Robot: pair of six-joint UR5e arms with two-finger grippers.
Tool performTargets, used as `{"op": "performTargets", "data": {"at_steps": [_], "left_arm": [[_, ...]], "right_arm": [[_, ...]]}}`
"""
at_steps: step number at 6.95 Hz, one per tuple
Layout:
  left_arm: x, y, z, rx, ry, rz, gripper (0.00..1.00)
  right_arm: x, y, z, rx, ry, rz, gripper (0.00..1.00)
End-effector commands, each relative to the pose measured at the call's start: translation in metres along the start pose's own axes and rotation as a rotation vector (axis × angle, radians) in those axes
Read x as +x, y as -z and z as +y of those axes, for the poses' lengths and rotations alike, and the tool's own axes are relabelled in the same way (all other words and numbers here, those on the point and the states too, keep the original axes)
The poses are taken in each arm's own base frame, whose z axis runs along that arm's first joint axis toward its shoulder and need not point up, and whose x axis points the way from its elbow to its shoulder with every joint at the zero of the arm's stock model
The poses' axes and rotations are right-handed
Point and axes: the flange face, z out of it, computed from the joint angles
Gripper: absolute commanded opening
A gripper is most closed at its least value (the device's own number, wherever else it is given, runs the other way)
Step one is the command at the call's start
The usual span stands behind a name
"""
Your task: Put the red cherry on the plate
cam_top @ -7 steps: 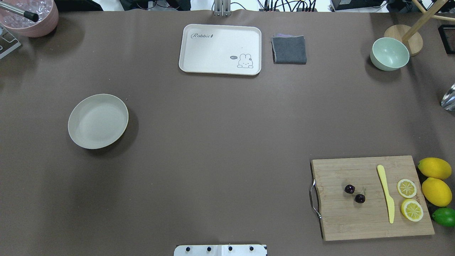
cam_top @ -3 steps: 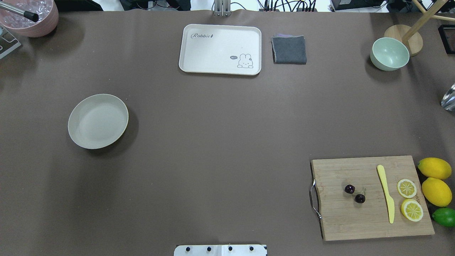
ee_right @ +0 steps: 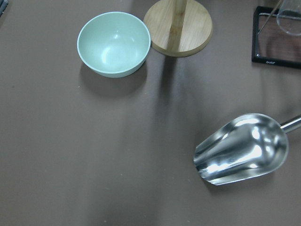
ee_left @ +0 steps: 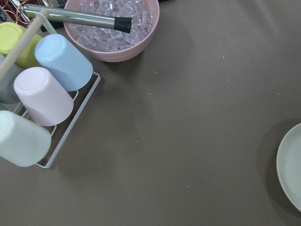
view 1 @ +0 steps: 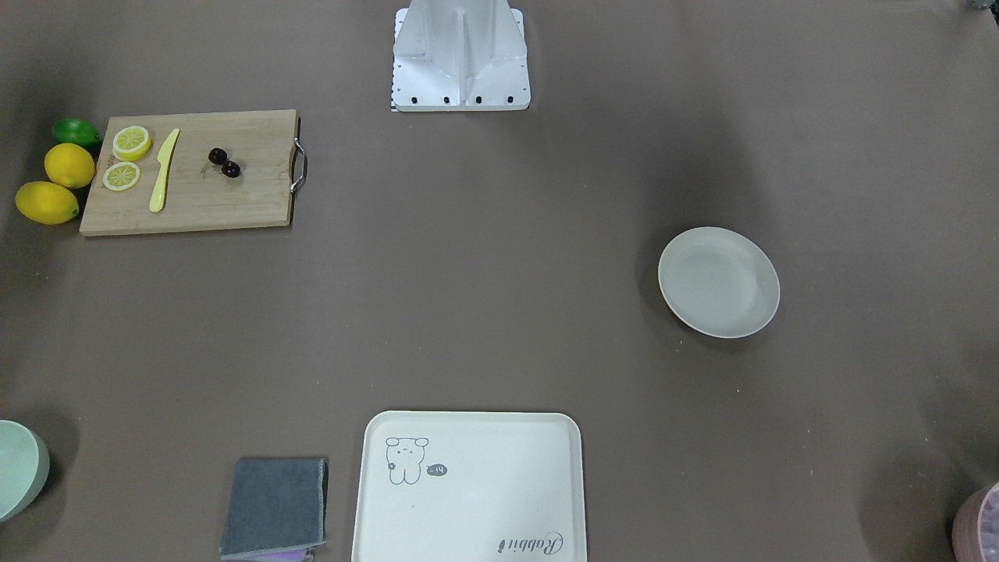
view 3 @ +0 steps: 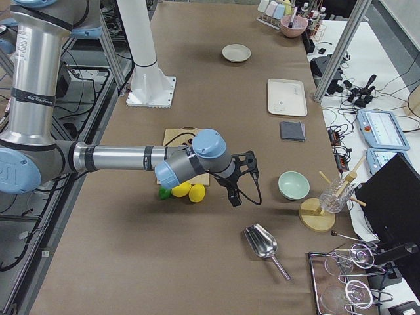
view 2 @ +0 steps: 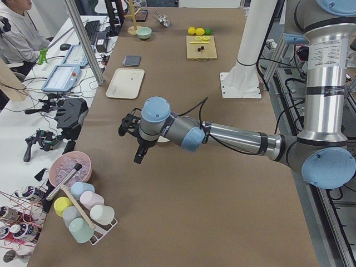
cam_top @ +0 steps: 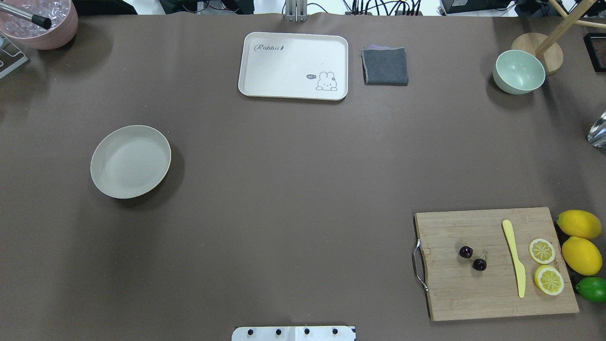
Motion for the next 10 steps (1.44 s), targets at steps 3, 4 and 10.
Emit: {"op": "performTargets", "data": {"at_steps": [3,4,10], "left_arm": [[0.096,-0.152,0.036,-0.107,0.167,0.176,0.98],[0.109,-0.190,0.050,-0.063,0.155,0.151,0.98],[0.149,-0.235,0.030,-0.072,0.224,0.204,0.35]], "right_arm": [[-0.141,-0.081,-0.029,-0.070,-0.125,-0.026,1.00],[-0.155,-0.088,-0.027,-0.058,-0.128,-0.024,1.00],[-0.157,-0.089,-0.026,-0.060,-0.126,-0.028,1.00]]}}
